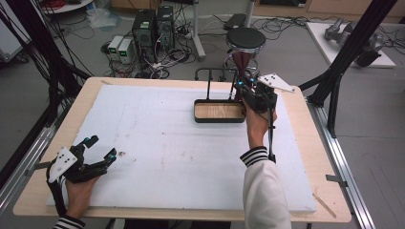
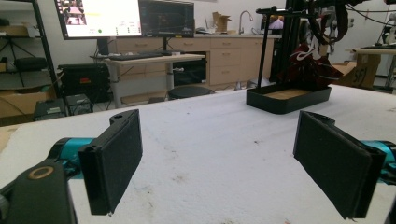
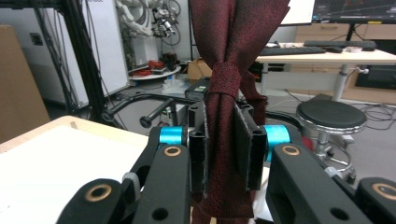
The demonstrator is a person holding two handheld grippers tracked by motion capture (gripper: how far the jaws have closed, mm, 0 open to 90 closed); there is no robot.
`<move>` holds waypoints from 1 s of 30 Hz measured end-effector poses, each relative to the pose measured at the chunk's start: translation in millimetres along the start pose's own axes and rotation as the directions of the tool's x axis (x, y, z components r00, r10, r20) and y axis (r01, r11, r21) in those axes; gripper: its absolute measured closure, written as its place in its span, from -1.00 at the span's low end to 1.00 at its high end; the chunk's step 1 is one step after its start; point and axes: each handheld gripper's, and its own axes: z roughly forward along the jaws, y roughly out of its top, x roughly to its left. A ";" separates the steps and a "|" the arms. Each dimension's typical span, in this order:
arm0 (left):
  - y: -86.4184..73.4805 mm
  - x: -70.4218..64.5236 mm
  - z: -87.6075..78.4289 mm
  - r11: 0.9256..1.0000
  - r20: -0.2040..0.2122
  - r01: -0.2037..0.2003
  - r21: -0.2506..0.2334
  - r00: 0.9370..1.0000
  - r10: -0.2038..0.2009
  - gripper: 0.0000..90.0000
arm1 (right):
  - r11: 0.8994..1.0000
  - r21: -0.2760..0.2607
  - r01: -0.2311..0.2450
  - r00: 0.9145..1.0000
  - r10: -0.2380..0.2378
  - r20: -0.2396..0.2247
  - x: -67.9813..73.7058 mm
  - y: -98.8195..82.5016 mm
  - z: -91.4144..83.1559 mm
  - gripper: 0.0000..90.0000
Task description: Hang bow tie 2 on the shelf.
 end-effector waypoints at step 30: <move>0.0 0.0 -0.1 1.000 0.000 0.000 -0.001 1.000 0.000 -0.64 | 0.973 0.190 -0.132 0.989 0.143 -0.044 -3.6 -26.0 35.2 0.72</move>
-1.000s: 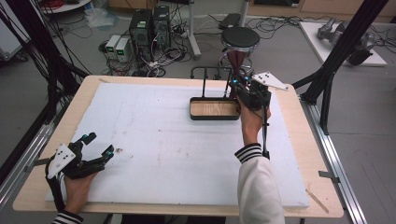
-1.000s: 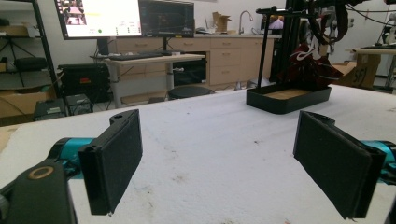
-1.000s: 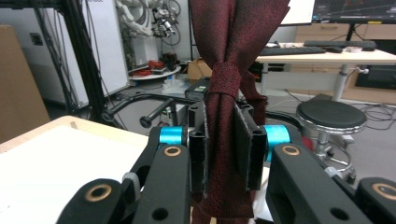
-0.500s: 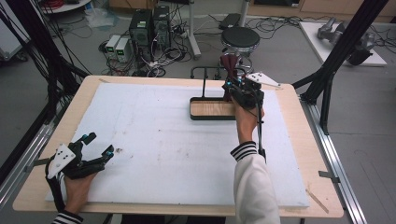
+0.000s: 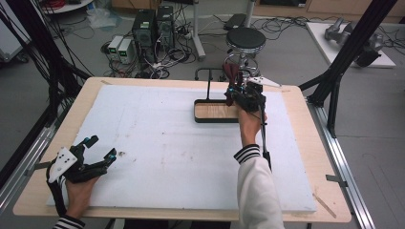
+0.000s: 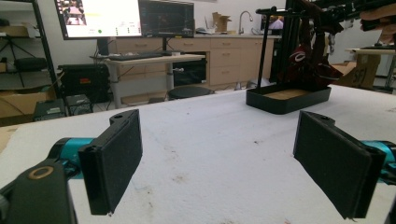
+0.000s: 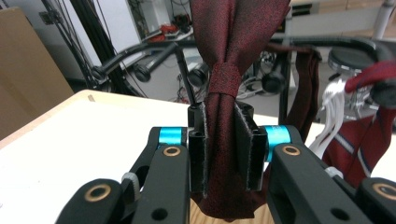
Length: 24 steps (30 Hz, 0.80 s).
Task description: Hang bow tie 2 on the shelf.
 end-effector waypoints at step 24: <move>0.0 -0.1 -0.1 1.000 0.000 -0.001 -0.001 1.000 0.001 -0.64 | 0.987 0.131 -0.097 0.995 0.098 0.003 -12.3 -10.0 11.3 0.75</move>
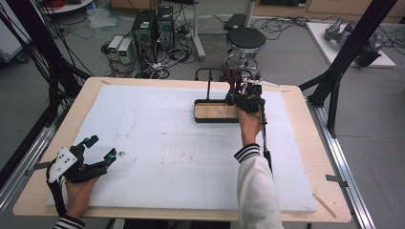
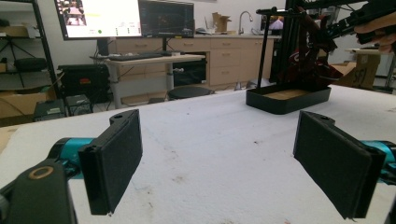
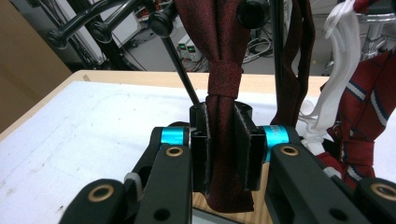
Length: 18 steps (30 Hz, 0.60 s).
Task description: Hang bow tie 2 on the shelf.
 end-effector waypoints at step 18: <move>0.0 -0.3 0.2 1.000 0.001 -0.001 -0.001 1.000 0.001 -0.64 | 0.995 0.105 -0.005 0.999 -0.001 0.054 -2.4 -1.4 -3.5 0.78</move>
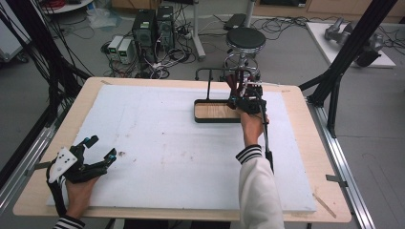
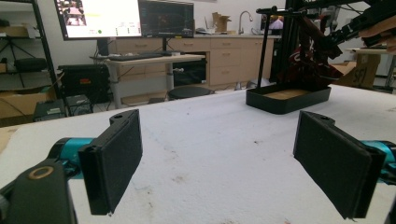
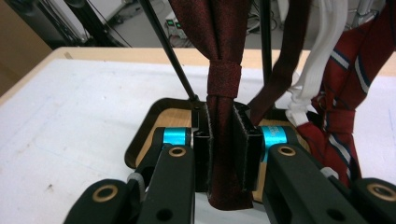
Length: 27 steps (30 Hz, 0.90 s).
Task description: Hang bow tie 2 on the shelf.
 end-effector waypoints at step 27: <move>0.2 -1.1 1.0 1.000 -0.010 -0.008 0.010 1.000 0.008 -0.64 | 0.963 -0.053 0.266 0.963 -0.268 -0.036 13.9 -1.1 -13.2 -0.77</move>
